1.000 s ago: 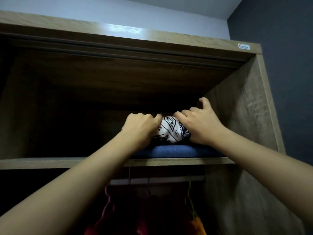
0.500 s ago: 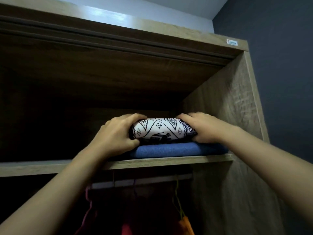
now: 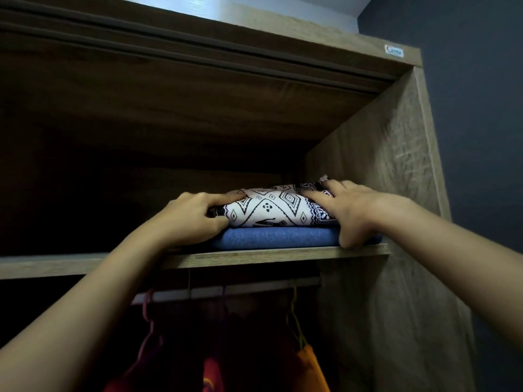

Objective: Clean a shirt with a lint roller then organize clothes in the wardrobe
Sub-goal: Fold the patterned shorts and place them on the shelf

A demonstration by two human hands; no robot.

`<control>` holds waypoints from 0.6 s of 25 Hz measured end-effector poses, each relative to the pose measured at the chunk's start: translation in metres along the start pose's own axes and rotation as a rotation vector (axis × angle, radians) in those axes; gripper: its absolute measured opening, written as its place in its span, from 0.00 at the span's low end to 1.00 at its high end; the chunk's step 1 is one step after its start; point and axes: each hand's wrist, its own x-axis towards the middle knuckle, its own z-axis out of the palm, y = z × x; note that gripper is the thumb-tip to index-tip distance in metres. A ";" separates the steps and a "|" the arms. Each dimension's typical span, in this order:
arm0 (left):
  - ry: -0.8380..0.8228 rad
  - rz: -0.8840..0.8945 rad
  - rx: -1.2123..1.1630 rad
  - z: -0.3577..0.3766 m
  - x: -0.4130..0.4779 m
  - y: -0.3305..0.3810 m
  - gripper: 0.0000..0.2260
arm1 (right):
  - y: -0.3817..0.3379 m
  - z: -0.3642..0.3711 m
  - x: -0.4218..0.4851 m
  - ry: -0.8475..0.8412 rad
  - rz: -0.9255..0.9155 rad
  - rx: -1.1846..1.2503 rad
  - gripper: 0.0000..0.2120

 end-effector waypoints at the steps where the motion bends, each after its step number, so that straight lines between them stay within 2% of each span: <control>1: 0.000 -0.014 0.023 0.000 0.000 0.001 0.22 | 0.002 0.003 -0.003 0.035 -0.019 0.035 0.54; 5: 0.113 0.060 0.001 0.000 -0.010 0.011 0.18 | 0.021 0.006 -0.012 0.103 -0.051 0.067 0.49; 7: 0.155 0.081 -0.010 -0.001 -0.015 0.016 0.21 | 0.027 0.006 -0.013 0.128 -0.061 0.064 0.46; 9: 0.153 0.068 0.014 -0.003 -0.017 0.018 0.22 | 0.031 0.004 -0.010 0.125 -0.079 0.098 0.44; 12: 0.098 0.000 0.195 -0.009 -0.020 0.028 0.18 | 0.033 0.002 0.000 0.127 -0.092 0.080 0.41; 15: 0.077 0.011 0.263 -0.018 -0.020 0.041 0.18 | 0.033 0.001 0.003 0.093 -0.096 0.099 0.37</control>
